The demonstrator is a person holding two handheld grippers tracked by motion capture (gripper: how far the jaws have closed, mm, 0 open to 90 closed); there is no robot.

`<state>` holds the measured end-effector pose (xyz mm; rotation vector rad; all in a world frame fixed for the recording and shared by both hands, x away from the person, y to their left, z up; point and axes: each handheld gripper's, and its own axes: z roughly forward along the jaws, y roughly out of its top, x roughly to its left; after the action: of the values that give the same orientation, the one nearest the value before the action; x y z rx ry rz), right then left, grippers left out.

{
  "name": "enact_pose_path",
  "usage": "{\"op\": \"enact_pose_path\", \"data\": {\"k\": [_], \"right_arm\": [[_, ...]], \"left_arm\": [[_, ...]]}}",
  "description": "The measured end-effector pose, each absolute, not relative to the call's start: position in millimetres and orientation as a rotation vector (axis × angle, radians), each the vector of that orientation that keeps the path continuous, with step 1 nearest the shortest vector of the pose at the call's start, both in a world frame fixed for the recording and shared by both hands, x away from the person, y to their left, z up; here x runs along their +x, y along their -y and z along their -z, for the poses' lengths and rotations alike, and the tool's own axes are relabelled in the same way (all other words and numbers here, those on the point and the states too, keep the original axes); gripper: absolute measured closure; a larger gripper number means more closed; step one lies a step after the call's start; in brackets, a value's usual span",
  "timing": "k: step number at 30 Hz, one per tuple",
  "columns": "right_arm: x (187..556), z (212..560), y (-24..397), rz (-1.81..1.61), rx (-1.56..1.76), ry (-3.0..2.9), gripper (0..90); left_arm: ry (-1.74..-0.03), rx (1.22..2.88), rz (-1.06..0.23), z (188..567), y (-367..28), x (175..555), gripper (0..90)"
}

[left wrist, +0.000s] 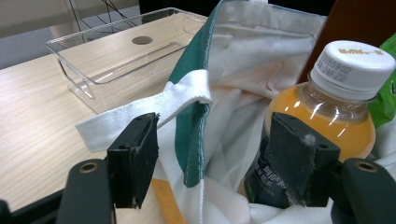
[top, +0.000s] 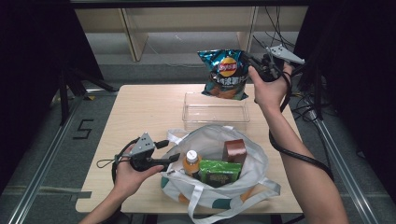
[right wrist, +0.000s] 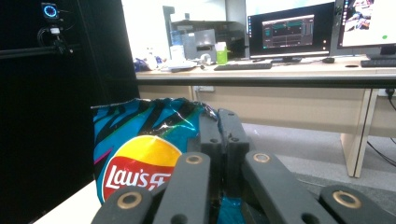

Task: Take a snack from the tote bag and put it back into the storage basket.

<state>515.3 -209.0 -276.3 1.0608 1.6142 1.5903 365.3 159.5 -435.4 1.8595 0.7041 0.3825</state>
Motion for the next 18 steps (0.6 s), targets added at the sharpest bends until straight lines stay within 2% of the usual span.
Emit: {"op": "enact_pose_path", "data": {"k": [18], "right_arm": [[524.4,281.9,206.3,-1.587,1.089,-1.615,90.0]], "left_arm": [[-0.700,1.856,-0.378,435.5,-159.4,365.3,32.7]]}}
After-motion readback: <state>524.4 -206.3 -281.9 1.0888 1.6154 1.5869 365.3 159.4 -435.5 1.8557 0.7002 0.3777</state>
